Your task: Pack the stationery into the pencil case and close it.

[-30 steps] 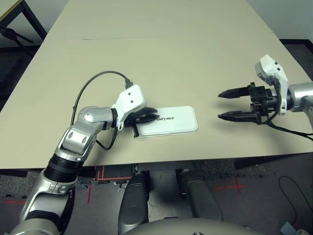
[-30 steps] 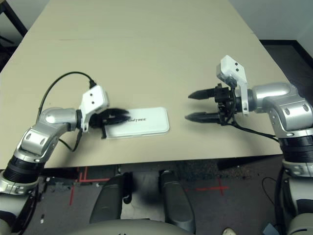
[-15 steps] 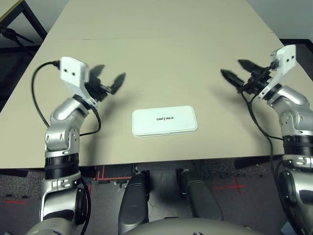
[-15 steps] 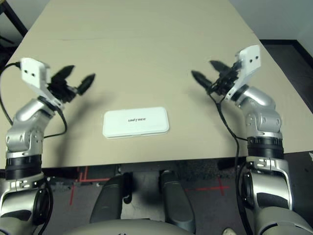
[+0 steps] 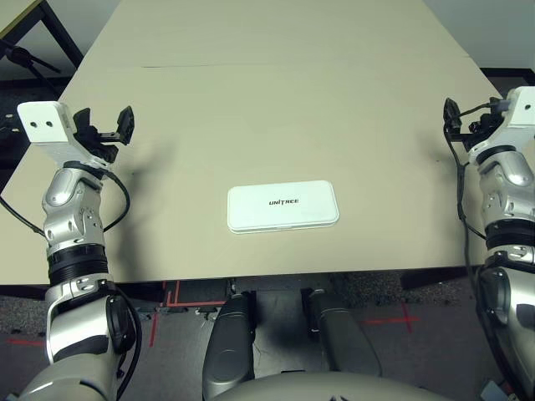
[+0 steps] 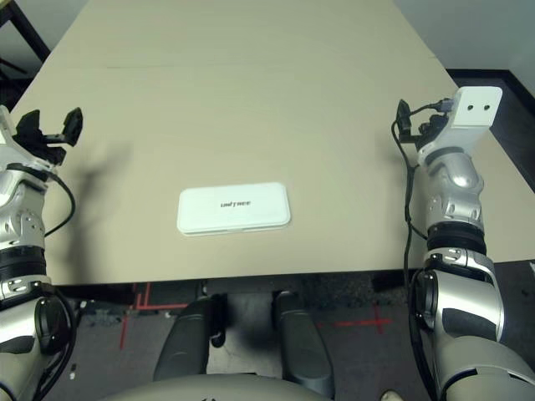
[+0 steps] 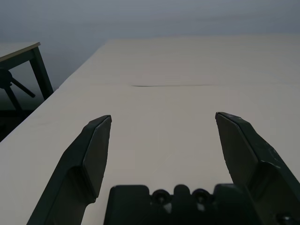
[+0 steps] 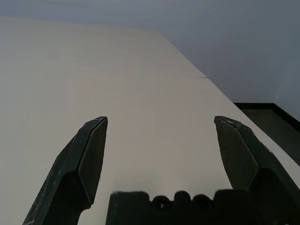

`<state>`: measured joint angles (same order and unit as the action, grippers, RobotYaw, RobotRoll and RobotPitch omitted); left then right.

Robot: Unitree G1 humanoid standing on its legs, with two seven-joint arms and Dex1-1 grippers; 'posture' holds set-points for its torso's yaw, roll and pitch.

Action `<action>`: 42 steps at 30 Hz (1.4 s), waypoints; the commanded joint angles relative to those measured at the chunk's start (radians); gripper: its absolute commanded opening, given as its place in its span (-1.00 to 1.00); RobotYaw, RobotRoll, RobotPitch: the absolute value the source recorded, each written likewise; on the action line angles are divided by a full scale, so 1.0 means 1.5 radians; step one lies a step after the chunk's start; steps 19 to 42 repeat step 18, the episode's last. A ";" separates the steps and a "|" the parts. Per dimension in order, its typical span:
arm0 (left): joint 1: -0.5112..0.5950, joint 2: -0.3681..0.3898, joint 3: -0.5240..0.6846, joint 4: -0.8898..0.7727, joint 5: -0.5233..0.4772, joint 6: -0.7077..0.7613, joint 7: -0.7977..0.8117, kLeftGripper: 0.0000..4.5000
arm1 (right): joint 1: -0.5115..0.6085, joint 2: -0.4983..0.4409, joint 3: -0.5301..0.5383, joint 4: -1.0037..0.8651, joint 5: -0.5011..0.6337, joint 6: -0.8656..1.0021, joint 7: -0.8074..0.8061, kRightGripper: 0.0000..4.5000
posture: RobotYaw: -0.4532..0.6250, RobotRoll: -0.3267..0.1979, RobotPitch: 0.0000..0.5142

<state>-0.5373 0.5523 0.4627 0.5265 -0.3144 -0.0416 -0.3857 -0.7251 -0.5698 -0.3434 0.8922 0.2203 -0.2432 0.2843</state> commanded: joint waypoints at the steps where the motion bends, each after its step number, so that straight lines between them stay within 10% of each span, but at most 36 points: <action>1: 0.001 0.000 -0.002 0.007 0.001 -0.011 0.008 0.98 | -0.005 -0.003 -0.006 0.013 0.003 -0.012 0.009 1.00 | -0.28 0.25 -0.20; 42: -0.003 -0.011 -0.040 -0.018 -0.002 -0.001 0.009 0.98 | 0.001 0.009 0.000 0.001 0.006 -0.007 0.035 1.00 | -0.33 0.25 -0.16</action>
